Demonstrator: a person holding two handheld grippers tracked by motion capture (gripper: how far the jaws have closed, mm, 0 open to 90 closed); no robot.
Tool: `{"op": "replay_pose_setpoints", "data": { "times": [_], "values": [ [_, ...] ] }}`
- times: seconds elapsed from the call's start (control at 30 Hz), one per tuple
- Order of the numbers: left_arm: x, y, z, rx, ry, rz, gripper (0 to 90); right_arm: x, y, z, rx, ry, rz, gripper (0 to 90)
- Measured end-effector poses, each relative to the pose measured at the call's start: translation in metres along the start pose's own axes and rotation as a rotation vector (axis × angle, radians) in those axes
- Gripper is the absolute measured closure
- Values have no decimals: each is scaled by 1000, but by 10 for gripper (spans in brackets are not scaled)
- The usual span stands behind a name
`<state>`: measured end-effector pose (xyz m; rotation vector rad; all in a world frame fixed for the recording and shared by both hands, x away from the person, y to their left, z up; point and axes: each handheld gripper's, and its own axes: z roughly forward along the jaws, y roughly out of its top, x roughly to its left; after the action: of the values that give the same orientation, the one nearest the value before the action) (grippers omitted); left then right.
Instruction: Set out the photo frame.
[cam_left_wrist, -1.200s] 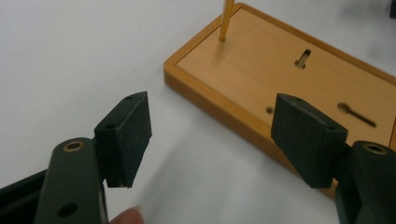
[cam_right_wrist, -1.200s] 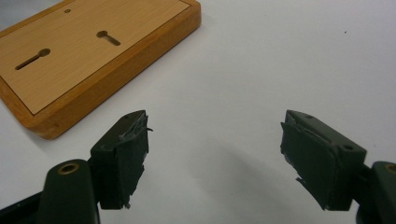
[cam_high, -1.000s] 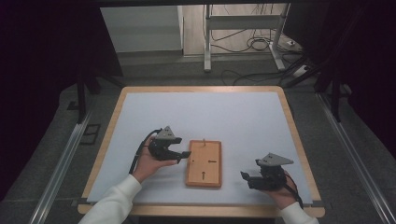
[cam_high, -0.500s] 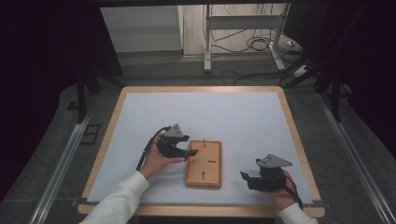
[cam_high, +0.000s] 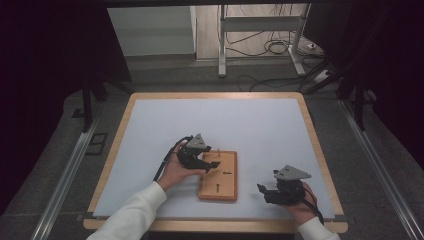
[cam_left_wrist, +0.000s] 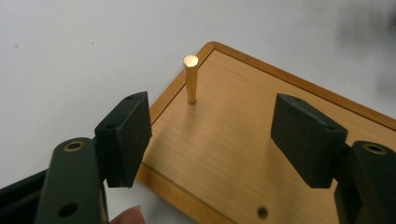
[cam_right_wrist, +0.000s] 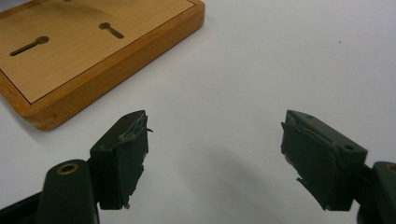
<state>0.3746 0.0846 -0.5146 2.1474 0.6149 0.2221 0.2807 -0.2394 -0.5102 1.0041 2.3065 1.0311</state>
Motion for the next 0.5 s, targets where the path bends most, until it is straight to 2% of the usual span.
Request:
{"op": "replay_pose_setpoints", "data": {
  "times": [0.23,0.43,0.5],
  "values": [
    [3,8,8,-2,1,5,327,0,0,-1,-3,-10,-9,232],
    [9,10,15,2,-7,9,403,1,0,0,0,-15,-21,232],
    [10,9,18,-8,-1,-4,442,1,0,0,1,-20,-25,232]
  ]
}}
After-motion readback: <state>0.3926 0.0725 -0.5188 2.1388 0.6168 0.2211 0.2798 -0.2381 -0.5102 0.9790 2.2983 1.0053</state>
